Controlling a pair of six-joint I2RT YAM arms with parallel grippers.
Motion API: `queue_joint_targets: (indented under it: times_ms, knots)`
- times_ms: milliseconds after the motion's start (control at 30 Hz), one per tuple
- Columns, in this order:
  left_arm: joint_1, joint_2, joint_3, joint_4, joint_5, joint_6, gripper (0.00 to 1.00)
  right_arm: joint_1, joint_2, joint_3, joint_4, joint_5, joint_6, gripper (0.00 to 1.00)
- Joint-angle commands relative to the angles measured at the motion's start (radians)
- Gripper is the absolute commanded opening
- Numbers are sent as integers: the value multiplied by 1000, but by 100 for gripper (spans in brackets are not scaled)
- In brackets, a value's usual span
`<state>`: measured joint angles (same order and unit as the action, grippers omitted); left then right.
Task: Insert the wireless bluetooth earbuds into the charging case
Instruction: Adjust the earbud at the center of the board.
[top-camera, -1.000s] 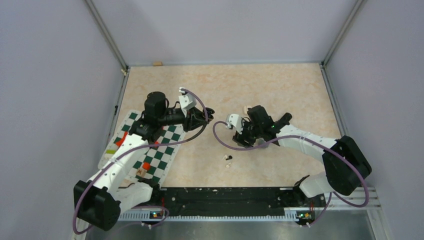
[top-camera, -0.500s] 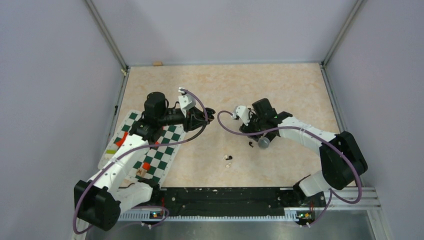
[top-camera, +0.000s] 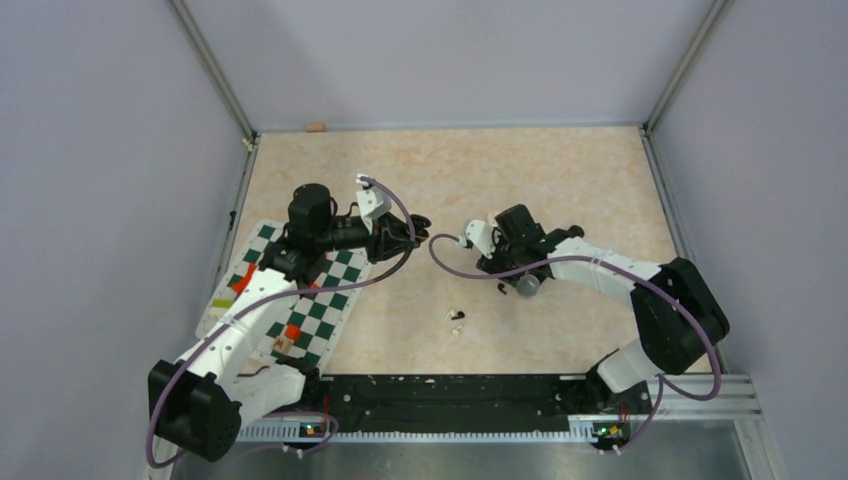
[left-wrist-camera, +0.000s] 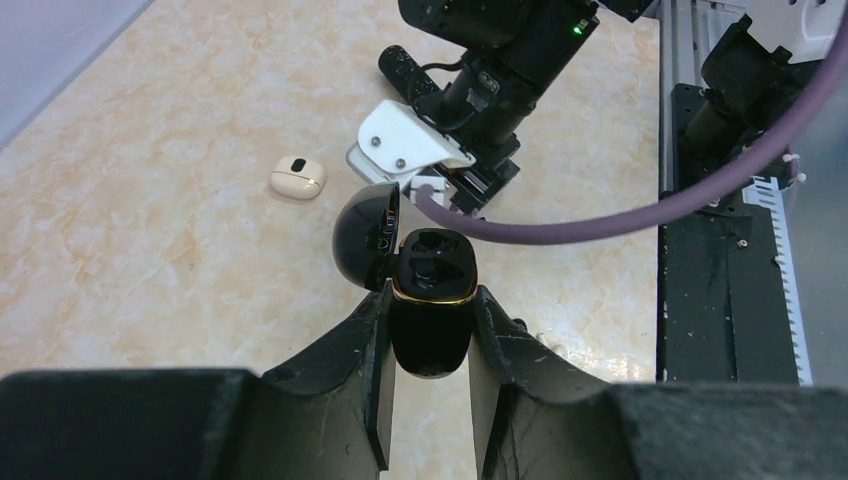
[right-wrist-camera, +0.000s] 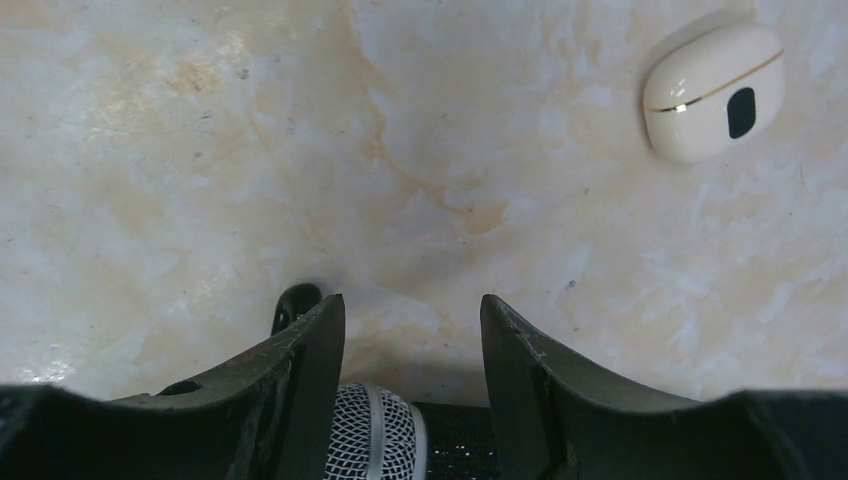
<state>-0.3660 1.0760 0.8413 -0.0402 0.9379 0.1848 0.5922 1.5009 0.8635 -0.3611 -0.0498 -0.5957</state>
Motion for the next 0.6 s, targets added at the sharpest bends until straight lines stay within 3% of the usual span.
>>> queue_joint_targets:
  times_ms: [0,167,333,567]
  knots:
    - [4,-4,-6,65,22,-8,0,45,-41,-6,17,-32,-22,52]
    - [8,-7,-2,62,31,-14,0,83,-151,-48,46,-254,-26,53]
    - [21,-14,8,61,55,-28,0,91,-208,-171,200,-421,-39,53]
    - [52,-28,18,61,75,-46,0,120,-260,-339,395,-523,-290,53]
